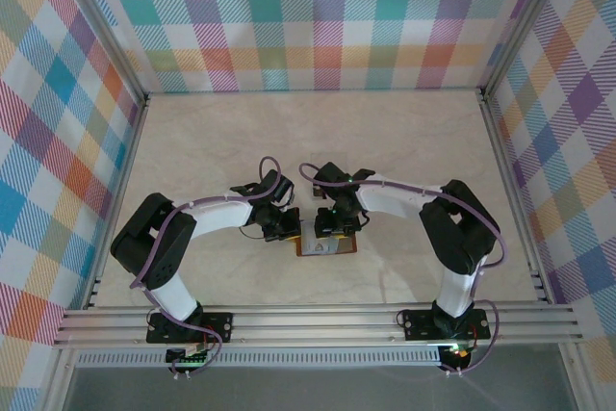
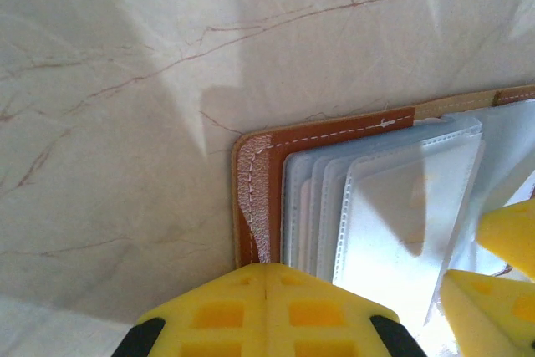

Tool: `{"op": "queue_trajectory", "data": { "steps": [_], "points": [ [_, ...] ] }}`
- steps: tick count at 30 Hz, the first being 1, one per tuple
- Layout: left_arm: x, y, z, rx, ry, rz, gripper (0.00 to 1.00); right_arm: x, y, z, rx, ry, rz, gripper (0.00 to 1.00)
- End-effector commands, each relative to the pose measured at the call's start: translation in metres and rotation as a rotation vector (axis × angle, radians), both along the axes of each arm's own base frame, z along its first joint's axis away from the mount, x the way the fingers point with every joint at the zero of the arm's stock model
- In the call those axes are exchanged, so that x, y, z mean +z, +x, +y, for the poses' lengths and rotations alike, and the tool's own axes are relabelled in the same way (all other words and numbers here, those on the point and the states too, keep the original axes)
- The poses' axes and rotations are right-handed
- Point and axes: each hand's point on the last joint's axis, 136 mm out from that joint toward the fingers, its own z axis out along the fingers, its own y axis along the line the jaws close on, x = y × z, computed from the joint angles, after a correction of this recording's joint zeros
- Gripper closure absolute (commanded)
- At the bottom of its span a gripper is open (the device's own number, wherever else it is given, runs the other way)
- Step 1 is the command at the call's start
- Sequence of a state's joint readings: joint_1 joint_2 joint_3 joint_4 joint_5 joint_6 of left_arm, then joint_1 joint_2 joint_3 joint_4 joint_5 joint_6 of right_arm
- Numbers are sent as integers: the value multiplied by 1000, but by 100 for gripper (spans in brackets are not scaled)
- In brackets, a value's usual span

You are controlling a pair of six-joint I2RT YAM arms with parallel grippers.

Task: Take the credit cards out of the card holder

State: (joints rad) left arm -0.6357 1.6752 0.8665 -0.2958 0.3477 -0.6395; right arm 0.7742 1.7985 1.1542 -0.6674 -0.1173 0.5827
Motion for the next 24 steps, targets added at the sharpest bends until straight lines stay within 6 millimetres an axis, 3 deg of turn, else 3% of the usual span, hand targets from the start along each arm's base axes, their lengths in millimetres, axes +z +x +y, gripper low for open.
{"op": "queue_trajectory", "data": {
  "steps": [1,18,24],
  "points": [
    [-14,-12,17,11,83,65,98,15,1,-16,19,-78,-46,54],
    [15,-3,3,-15,47,19,98,6,2,-47,44,-232,-77,56],
    [29,-3,-12,-48,38,-7,98,11,3,-47,59,-232,-89,66]
  ]
}}
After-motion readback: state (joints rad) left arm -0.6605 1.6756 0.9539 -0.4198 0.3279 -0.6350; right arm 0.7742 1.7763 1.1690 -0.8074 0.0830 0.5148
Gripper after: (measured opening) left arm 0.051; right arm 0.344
